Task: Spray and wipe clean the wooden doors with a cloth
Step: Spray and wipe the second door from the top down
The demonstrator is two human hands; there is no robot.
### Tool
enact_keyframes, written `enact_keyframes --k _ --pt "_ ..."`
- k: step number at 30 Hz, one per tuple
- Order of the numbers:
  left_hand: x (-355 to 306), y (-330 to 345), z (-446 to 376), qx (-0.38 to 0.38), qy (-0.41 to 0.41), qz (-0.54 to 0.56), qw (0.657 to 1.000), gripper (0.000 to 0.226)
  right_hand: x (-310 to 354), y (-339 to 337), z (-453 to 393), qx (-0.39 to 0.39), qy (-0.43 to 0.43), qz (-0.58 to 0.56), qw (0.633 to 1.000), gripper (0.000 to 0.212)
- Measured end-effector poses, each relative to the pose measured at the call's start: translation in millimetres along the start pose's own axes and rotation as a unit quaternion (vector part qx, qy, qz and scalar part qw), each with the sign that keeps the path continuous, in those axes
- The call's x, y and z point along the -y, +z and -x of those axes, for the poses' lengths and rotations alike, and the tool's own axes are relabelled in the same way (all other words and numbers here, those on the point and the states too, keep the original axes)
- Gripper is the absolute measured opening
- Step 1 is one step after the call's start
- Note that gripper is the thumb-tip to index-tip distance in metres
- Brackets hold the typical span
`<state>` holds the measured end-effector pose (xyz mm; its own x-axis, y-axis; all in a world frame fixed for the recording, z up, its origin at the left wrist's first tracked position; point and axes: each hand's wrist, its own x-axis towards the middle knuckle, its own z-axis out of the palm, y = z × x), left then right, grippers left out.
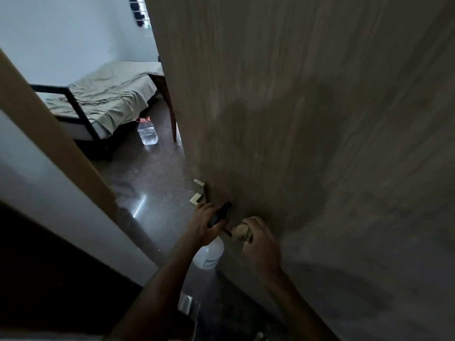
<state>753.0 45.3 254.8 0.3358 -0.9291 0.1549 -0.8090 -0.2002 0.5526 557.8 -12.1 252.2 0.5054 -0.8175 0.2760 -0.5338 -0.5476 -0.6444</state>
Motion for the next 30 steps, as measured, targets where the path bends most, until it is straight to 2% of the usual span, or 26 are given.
enact_keyframes --k 4,8,13,16,18,19,23,25,28,30 --pt "-4 -4 47 -0.036 0.023 0.002 0.999 0.055 10 4 34 0.011 0.002 -0.02 1.0 0.052" --pt "1 -9 90 -0.058 0.021 0.001 0.998 0.048 33 -3 69 0.022 -0.001 -0.04 0.999 0.035" --pt "13 -13 145 -0.049 0.043 0.007 0.998 0.044 59 -9 112 0.027 0.007 -0.058 0.998 0.052" --pt "6 -17 180 -0.051 0.091 0.005 0.995 0.044 67 -6 134 0.027 0.019 -0.043 0.999 0.03" --pt "-7 -21 198 -0.064 0.019 0.001 0.998 0.053 68 -3 148 0.024 0.018 -0.037 0.999 0.032" --pt "-10 -22 207 -0.078 0.014 -0.015 0.997 0.049 70 -3 155 0.026 0.014 -0.036 0.999 0.033" --pt "-3 -21 231 -0.085 0.187 -0.072 0.976 0.023 70 -1 173 0.041 -0.005 -0.028 0.999 0.033" --pt "-5 -19 242 -0.11 0.196 -0.066 0.972 0.015 74 -4 181 0.058 -0.008 -0.028 0.998 0.033" --pt "3 -11 243 -0.138 0.153 -0.071 0.976 0.024 72 -4 186 0.057 -0.04 -0.042 0.997 0.025" --pt "9 -12 239 -0.078 0.133 -0.126 0.98 0.04 68 -5 187 0.064 -0.034 -0.041 0.997 0.027"
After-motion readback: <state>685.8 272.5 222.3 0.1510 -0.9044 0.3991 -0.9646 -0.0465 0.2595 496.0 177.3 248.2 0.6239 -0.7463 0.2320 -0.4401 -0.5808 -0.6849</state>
